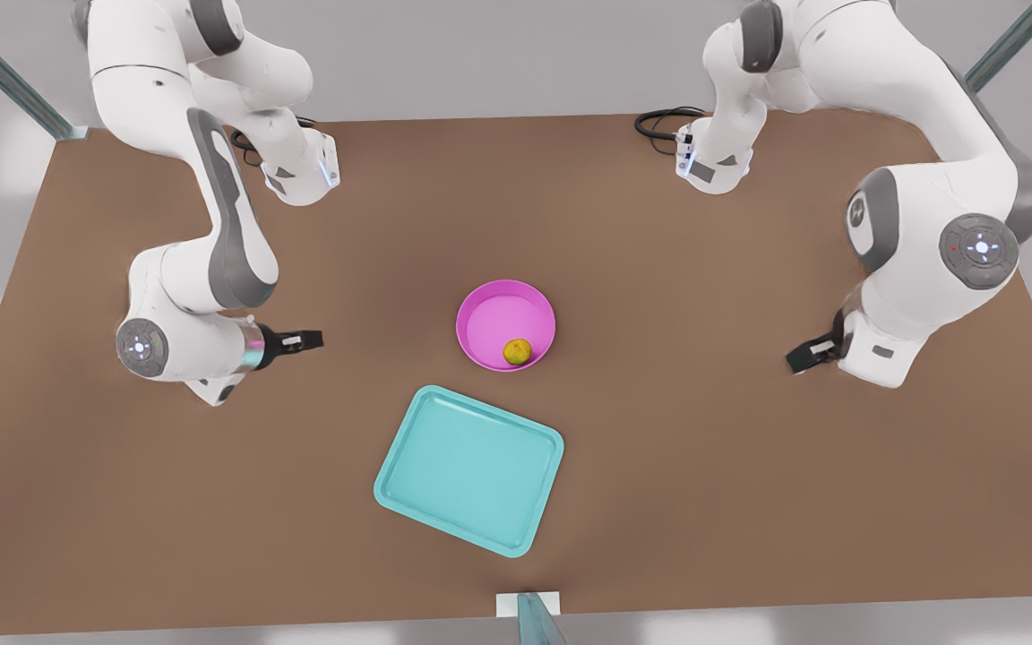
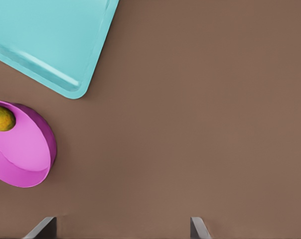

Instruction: Place the orange on the plate with the left arm and the plate on the tray with the right arm

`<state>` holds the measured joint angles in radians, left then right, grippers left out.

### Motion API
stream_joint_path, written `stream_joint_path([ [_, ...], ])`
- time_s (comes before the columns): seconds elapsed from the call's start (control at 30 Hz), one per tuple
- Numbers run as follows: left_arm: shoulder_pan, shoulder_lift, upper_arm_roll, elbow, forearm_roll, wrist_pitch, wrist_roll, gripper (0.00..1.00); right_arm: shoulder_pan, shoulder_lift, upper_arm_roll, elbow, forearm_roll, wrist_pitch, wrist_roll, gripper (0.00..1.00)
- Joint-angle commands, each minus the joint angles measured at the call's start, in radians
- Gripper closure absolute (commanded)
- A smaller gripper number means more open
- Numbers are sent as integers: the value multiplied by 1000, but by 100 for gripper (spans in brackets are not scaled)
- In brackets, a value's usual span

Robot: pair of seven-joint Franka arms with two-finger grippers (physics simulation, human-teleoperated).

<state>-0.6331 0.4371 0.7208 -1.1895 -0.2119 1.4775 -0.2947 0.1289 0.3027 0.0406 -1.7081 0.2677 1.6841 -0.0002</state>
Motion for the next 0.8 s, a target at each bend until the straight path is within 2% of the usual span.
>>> stream_joint_path([
  [0.0,59,-26,11,7,-34,-232,408,0,1,-8,5,-67,122,227,20,0],
  [0.03,453,-141,-479,-9,21,-235,384,0,8,-27,5,-97,136,226,19,0],
  [0.07,541,-184,-638,-62,141,-198,347,0,18,-42,7,-134,136,256,19,0],
  [0.1,532,-280,-656,-211,195,-28,315,0,25,-77,21,-252,142,377,-1,0],
  [0.13,532,-273,-649,-187,186,-57,322,0,25,-108,41,-333,169,451,-15,0],
  [0.17,536,-222,-658,-133,187,-187,342,0,25,-125,70,-390,217,500,-17,0],
  [0.27,536,-196,-650,-98,186,-210,326,0,28,-131,151,-478,260,629,-7,0],
  [0.3,549,-190,-643,-85,160,-212,305,0,43,-122,180,-493,301,689,-4,0],
  [0.47,540,-195,-655,-85,161,-212,298,0,199,-5,182,-496,358,948,74,0],
  [0.77,538,-201,-652,-85,161,-215,304,0,252,107,185,-466,377,1014,103,0],
])
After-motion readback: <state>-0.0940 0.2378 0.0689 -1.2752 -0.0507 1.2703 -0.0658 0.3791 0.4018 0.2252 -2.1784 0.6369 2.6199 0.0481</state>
